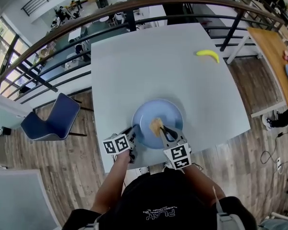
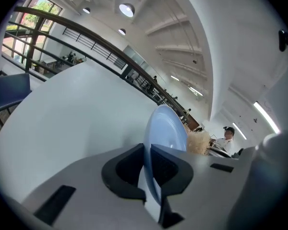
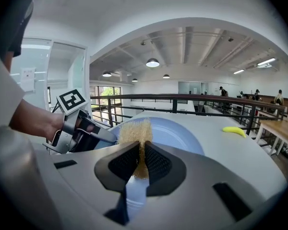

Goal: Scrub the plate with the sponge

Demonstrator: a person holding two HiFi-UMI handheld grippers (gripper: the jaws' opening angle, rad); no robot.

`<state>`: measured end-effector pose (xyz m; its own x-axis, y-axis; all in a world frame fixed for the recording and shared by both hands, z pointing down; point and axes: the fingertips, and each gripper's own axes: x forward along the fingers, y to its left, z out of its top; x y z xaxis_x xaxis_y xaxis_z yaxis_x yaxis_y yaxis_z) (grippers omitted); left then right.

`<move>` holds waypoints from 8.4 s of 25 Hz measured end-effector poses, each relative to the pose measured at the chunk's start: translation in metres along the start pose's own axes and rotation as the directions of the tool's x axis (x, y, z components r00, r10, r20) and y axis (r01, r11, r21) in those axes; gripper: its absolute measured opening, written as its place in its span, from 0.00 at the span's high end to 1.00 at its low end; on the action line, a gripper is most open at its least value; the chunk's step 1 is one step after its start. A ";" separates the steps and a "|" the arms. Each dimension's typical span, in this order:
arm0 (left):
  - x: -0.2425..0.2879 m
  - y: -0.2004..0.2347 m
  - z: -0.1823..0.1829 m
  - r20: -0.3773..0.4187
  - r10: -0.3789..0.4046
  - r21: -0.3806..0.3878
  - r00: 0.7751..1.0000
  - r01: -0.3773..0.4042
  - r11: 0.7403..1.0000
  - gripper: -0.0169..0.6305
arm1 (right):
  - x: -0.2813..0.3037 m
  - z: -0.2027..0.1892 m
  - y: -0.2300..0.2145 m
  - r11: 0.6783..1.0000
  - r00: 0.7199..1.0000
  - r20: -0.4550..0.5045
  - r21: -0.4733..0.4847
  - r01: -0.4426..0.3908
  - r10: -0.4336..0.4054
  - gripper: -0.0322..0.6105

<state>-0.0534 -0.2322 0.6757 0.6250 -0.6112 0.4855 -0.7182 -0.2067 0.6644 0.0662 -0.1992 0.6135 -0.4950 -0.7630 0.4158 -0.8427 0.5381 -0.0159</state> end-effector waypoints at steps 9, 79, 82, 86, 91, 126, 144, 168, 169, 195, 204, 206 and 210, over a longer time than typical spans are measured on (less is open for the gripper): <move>-0.017 -0.037 0.047 0.103 -0.023 0.150 0.994 0.007 0.989 0.92 | 0.009 0.030 0.021 0.994 0.999 -0.020 -0.105 -0.031 0.029 0.89; -0.061 -0.098 0.081 0.221 -0.171 0.381 0.960 0.076 0.921 0.91 | -0.011 0.094 -0.073 0.944 0.938 0.130 -0.026 0.328 -0.322 0.89; -0.063 -0.096 0.083 0.236 -0.170 0.375 0.957 0.072 0.924 0.91 | -0.014 0.091 -0.079 0.939 0.934 0.124 -0.029 0.342 -0.336 0.89; -0.065 -0.092 0.088 0.249 -0.160 0.371 0.955 0.059 0.927 0.91 | -0.014 0.091 -0.083 0.936 0.930 0.127 -0.028 0.350 -0.344 0.89; -0.071 -0.086 0.090 0.261 -0.142 0.354 0.955 0.042 0.934 0.91 | -0.016 0.087 -0.084 0.935 0.931 0.109 -0.032 0.353 -0.348 0.89; -0.101 -0.076 0.114 0.347 -0.126 0.321 0.929 0.009 0.947 0.93 | 0.019 0.120 0.072 0.969 0.989 0.146 -0.244 0.021 0.016 0.89; -0.097 -0.077 0.112 0.341 -0.123 0.309 0.932 0.012 0.951 0.92 | 0.007 0.117 0.001 0.975 0.980 0.147 -0.161 0.154 -0.131 0.89; -0.092 -0.070 0.116 0.337 -0.095 0.288 0.937 -0.006 0.958 0.92 | -0.009 0.107 -0.066 0.947 0.948 0.136 -0.105 0.302 -0.287 0.89; -0.093 -0.070 0.117 0.343 -0.091 0.292 0.935 -0.014 0.956 0.92 | -0.010 0.110 -0.064 0.951 0.949 0.143 -0.093 0.296 -0.282 0.89; -0.114 -0.085 0.139 0.449 -0.110 0.288 0.887 -0.027 0.957 0.92 | 0.018 0.102 0.112 0.947 0.992 0.101 -0.318 -0.040 0.076 0.89; -0.118 -0.074 0.145 0.467 -0.097 0.265 0.879 -0.034 0.964 0.92 | 0.014 0.089 0.090 0.956 0.997 0.077 -0.294 -0.007 0.031 0.89; -0.117 -0.073 0.146 0.468 -0.097 0.259 0.878 -0.032 0.965 0.92 | 0.015 0.089 0.084 0.958 0.997 0.077 -0.286 0.006 0.017 0.89; -0.118 -0.072 0.145 0.472 -0.095 0.255 0.877 -0.032 0.966 0.92 | 0.011 0.088 0.071 0.960 0.997 0.079 -0.277 0.037 -0.015 0.89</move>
<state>-0.1195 -0.2562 0.4878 0.4720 -0.8765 0.0947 -0.7923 -0.3747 0.4815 -0.0179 -0.2004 0.5371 -0.4971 -0.7970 0.3429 -0.7689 0.5878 0.2517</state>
